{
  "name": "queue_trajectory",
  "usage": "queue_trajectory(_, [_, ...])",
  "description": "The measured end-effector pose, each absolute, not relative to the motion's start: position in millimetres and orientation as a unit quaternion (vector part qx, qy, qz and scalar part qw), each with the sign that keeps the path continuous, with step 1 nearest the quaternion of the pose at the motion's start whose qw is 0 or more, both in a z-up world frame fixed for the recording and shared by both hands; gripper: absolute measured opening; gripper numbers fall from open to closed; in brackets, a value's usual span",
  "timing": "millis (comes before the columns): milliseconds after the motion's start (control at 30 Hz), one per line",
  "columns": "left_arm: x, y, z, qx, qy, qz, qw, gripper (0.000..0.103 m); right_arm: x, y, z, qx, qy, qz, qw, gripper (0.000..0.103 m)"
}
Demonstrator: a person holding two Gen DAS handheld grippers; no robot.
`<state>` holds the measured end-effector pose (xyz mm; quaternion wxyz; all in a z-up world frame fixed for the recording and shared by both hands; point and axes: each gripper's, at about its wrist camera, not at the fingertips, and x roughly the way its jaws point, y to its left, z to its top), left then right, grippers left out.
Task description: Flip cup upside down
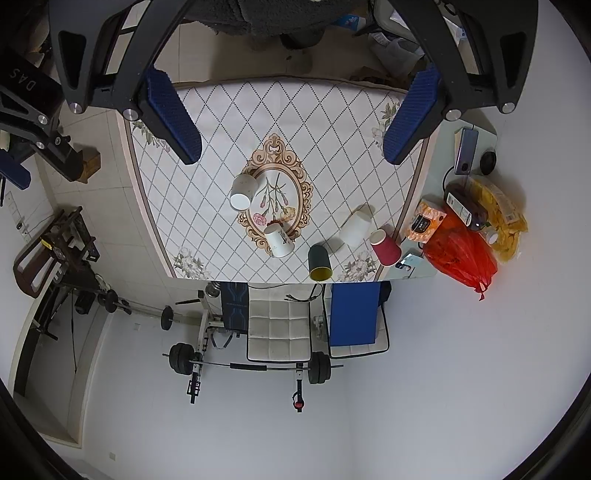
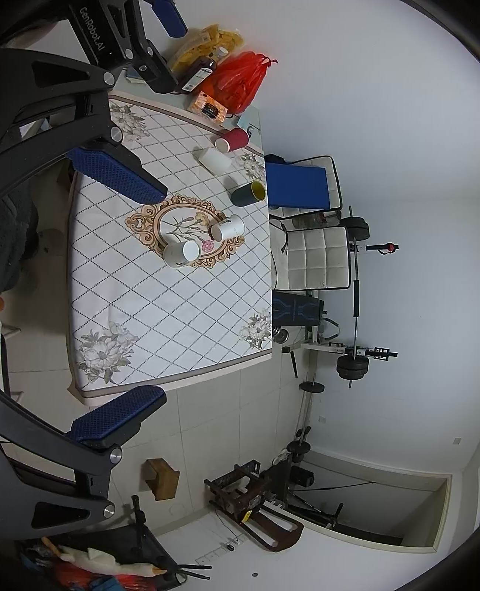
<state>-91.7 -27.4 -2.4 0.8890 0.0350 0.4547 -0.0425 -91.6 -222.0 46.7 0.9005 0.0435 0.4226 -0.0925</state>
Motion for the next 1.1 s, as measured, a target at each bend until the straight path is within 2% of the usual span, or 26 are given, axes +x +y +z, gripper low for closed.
queue_trajectory(1100, [-90.6, -32.8, 0.1, 0.032, 0.457, -0.040, 0.888, 0.101, -94.1, -222.3, 43.2, 0.045, 0.425, -0.085, 0.900, 0.101])
